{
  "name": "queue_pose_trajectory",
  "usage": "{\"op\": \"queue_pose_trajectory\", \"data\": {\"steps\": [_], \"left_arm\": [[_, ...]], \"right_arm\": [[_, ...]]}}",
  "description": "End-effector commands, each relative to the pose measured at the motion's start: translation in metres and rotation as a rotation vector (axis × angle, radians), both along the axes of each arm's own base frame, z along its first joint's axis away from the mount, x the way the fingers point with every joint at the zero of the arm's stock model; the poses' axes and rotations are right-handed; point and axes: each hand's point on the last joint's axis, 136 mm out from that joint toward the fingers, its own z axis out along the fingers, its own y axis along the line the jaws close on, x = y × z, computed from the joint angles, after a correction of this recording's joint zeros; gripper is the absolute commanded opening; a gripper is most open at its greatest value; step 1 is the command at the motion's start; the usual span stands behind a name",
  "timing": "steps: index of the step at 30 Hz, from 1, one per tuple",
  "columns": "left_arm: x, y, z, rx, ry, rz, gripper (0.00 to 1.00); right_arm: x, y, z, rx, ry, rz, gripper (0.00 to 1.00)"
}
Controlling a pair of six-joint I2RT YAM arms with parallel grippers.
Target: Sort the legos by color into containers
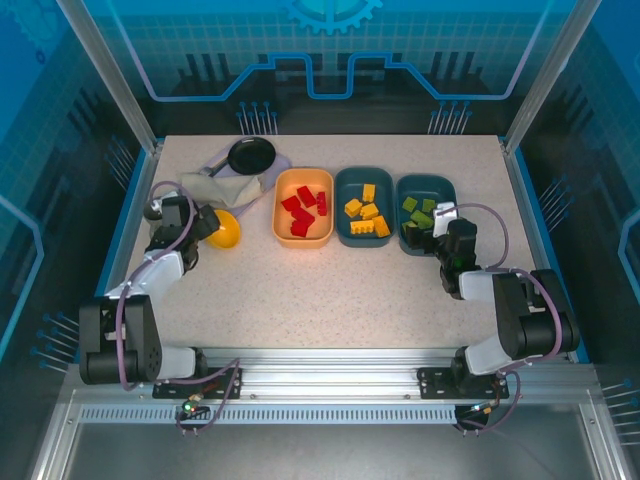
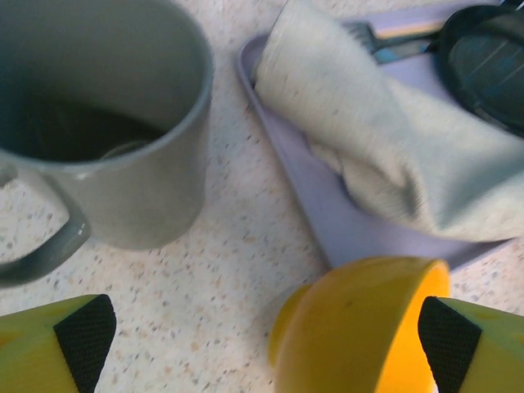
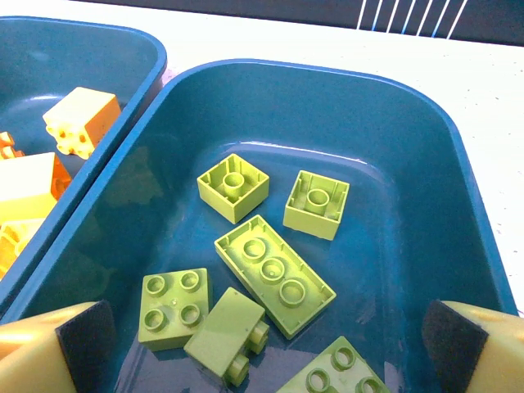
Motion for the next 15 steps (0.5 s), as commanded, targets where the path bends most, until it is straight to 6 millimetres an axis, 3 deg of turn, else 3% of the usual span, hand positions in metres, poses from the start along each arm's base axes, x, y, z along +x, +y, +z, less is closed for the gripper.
{"op": "queue_pose_trajectory", "data": {"steps": [1, 9, 15], "left_arm": [[-0.013, 0.003, -0.014, -0.025, 0.107, 0.031, 0.99], [-0.027, 0.011, -0.029, -0.060, 0.250, 0.087, 0.99], [-0.035, 0.021, -0.029, -0.095, 0.252, 0.162, 0.99]], "right_arm": [[0.005, 0.002, 0.007, -0.008, -0.033, 0.006, 1.00], [0.005, 0.002, 0.007, -0.009, -0.033, 0.008, 1.00], [0.005, 0.002, 0.007, -0.008, -0.033, 0.006, 1.00]]}}
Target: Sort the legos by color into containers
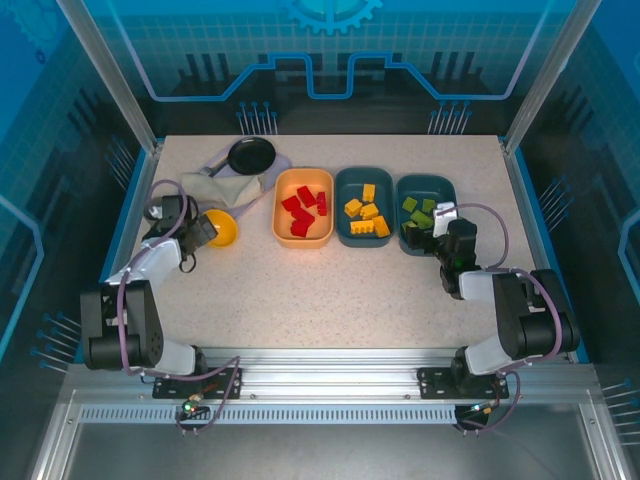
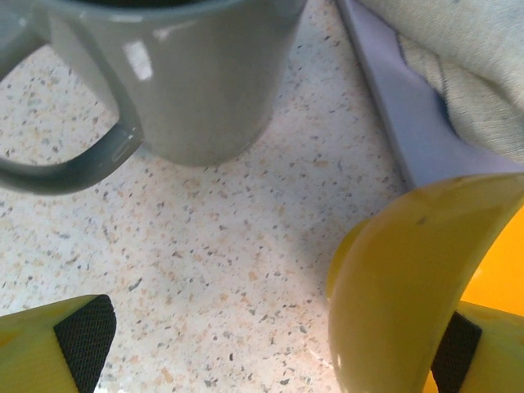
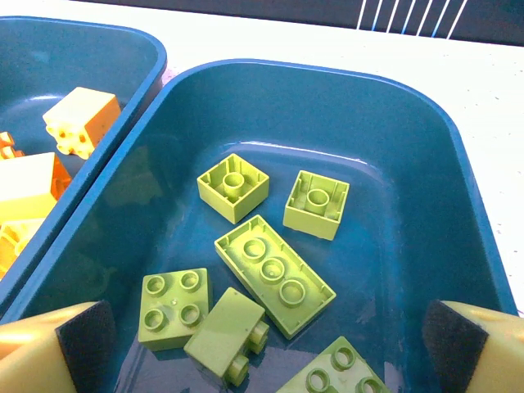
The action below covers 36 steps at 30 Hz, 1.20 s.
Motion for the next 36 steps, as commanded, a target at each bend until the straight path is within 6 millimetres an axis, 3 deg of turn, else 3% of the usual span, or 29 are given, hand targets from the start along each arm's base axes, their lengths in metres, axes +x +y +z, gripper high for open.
{"op": "queue_pose_trajectory", "data": {"steps": [1, 10, 21, 25, 28, 36], "left_arm": [[-0.011, 0.014, 0.003, -0.019, 0.033, 0.094, 0.99], [-0.018, 0.023, 0.002, -0.053, 0.047, 0.138, 0.99], [0.012, -0.010, 0.020, -0.071, -0.085, -0.042, 0.99], [0.029, -0.026, 0.033, -0.049, -0.237, -0.146, 0.99], [0.037, -0.038, 0.031, -0.006, -0.338, -0.239, 0.99], [0.033, -0.046, 0.030, 0.111, -0.488, -0.369, 0.99]], "right_arm": [[0.005, 0.002, 0.007, -0.007, -0.033, 0.007, 1.00], [0.005, 0.002, 0.007, -0.008, -0.032, 0.007, 1.00], [0.005, 0.002, 0.007, -0.008, -0.032, 0.008, 1.00], [0.005, 0.002, 0.007, -0.008, -0.032, 0.008, 1.00], [0.005, 0.002, 0.006, -0.008, -0.032, 0.008, 1.00], [0.005, 0.002, 0.007, -0.007, -0.033, 0.009, 1.00]]}}
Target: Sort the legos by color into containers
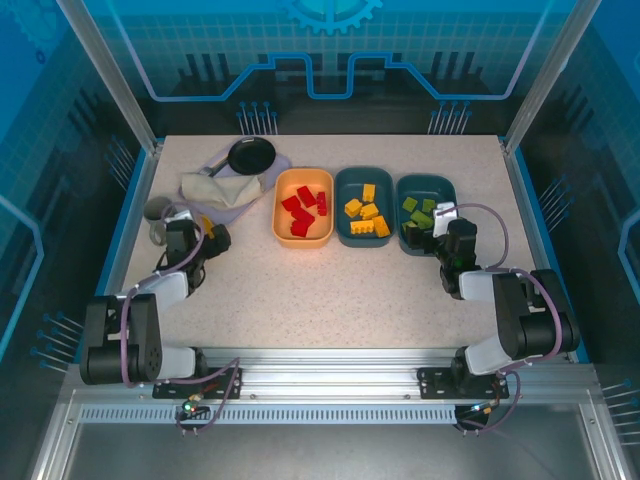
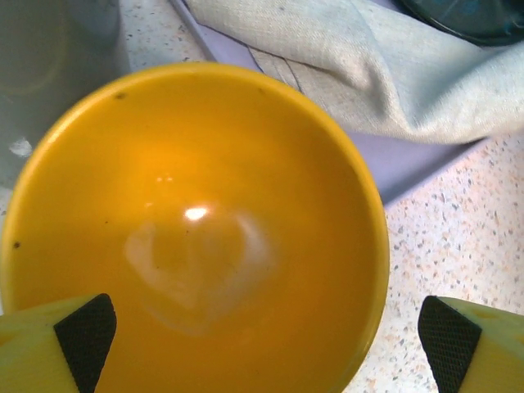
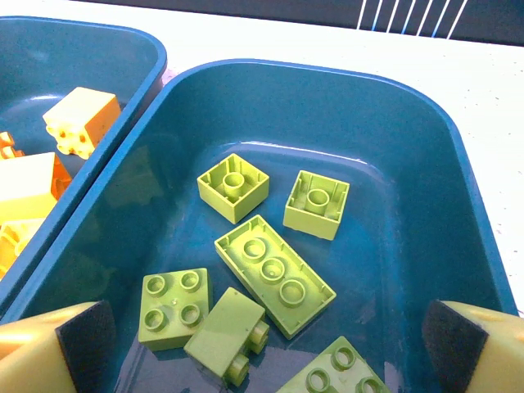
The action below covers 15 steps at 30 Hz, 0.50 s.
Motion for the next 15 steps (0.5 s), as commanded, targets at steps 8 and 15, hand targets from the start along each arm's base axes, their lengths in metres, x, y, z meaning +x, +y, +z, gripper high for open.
{"op": "queue_pose_trajectory", "data": {"steps": [8, 15], "left_arm": [[0.033, -0.029, 0.040, 0.101, -0.230, -0.197, 0.99], [0.032, -0.037, 0.035, 0.145, -0.255, -0.223, 0.99]], "right_arm": [[0.005, 0.002, 0.006, -0.008, -0.031, 0.008, 1.00], [0.005, 0.002, 0.006, -0.007, -0.031, 0.008, 1.00]]}}
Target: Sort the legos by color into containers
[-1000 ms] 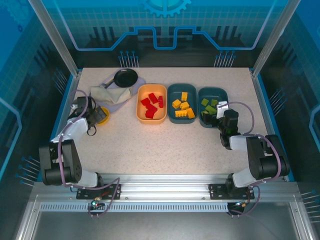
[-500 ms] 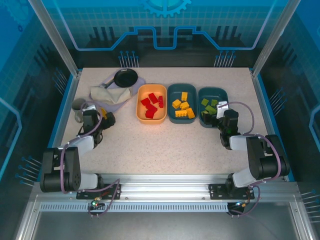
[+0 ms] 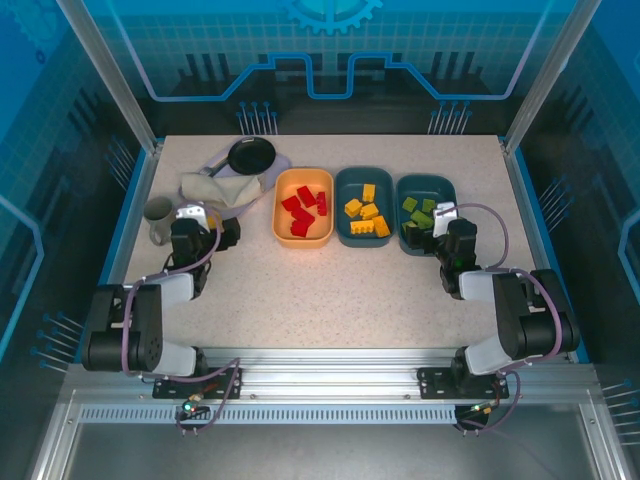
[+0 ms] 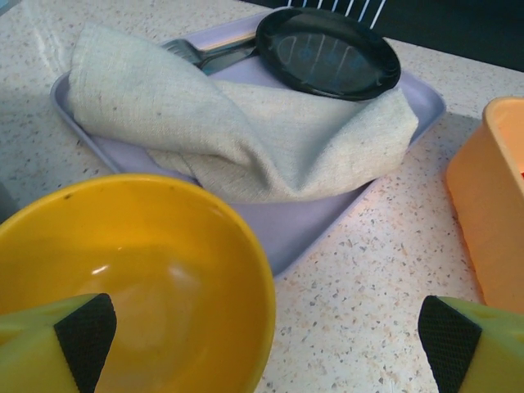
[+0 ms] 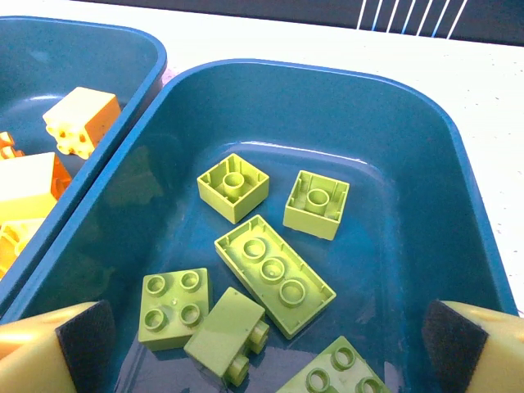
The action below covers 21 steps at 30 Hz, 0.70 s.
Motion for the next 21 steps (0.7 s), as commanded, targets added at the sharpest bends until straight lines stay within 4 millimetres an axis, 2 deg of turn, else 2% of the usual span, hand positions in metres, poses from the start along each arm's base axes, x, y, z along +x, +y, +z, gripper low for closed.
{"op": "queue_pose_trajectory", "data": {"steps": [1, 7, 21], "left_arm": [[0.000, -0.009, 0.006, 0.046, -0.068, -0.043, 0.99], [0.002, -0.007, -0.006, 0.050, -0.070, -0.024, 0.99], [0.003, -0.007, -0.008, 0.054, -0.063, -0.021, 0.99]], "right_arm": [[0.005, 0.003, 0.006, -0.008, -0.031, 0.009, 1.00], [0.005, 0.002, 0.006, -0.008, -0.031, 0.008, 1.00], [0.005, 0.002, 0.006, -0.007, -0.031, 0.009, 1.00]]}}
